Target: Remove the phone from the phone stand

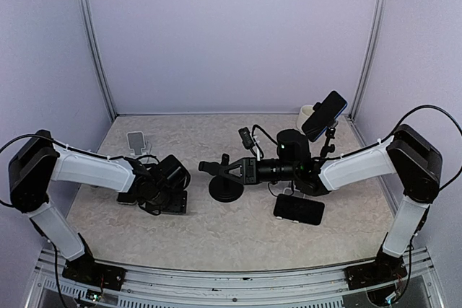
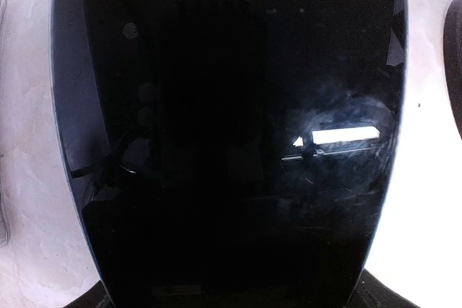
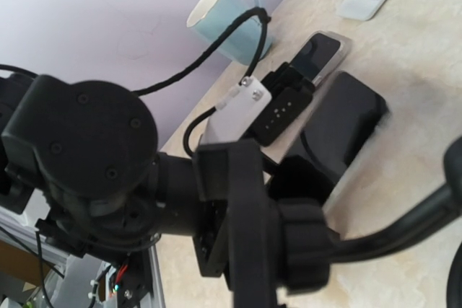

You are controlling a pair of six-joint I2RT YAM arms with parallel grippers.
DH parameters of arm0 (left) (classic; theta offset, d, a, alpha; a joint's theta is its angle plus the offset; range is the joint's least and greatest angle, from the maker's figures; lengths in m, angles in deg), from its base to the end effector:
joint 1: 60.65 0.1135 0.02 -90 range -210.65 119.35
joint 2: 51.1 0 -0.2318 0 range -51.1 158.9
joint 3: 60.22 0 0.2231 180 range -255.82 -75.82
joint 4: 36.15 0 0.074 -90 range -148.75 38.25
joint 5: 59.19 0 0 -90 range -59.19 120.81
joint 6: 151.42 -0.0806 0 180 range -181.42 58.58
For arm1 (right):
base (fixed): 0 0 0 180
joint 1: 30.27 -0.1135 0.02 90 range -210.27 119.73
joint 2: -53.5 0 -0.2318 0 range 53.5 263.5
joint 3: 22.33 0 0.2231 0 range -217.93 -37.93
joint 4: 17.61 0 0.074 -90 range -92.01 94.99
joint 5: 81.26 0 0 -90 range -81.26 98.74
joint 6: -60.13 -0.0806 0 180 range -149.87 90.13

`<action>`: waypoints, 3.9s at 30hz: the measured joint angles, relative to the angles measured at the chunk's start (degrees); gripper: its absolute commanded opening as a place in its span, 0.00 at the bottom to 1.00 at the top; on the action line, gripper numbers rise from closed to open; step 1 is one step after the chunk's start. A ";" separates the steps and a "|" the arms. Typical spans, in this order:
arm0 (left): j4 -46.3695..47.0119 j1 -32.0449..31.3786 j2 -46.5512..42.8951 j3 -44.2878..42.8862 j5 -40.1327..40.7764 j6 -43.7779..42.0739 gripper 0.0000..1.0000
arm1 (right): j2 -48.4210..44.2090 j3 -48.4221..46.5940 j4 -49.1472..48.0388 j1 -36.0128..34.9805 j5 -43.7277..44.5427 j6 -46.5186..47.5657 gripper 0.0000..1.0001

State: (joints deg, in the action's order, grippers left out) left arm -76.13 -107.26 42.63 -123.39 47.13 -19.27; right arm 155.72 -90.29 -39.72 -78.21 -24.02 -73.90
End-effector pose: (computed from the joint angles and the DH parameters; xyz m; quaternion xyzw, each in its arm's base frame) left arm 0.2072 -0.1862 0.0887 0.0140 0.9758 -0.0170 0.2174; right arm 0.2303 0.3203 0.1846 -0.2025 0.7399 0.5860 0.2611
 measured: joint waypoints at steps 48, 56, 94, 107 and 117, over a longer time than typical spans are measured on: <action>11.85 -19.89 -25.09 -1.03 8.41 -53.22 0.99 | -6.86 0.31 6.36 0.46 0.81 2.21 0.98; 11.91 -20.87 -17.49 -4.59 12.70 -68.98 0.95 | -14.10 5.53 7.04 2.73 1.81 2.86 0.99; 10.19 -14.05 -4.57 -15.06 8.39 -88.15 0.49 | -27.89 18.67 0.72 9.77 -5.53 2.36 0.98; 11.96 -14.05 -2.93 -14.99 9.51 -90.60 0.26 | -27.52 18.67 0.13 9.77 -5.88 2.36 0.98; 12.37 -12.41 -2.80 -15.17 10.01 -90.14 0.12 | -27.52 18.67 0.15 9.77 -5.90 2.38 0.97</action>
State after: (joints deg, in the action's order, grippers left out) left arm -63.76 -119.67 39.83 -138.56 57.14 -109.41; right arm 128.20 -71.62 -39.57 -68.44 -29.92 -71.52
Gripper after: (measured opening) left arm 0.366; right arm 0.978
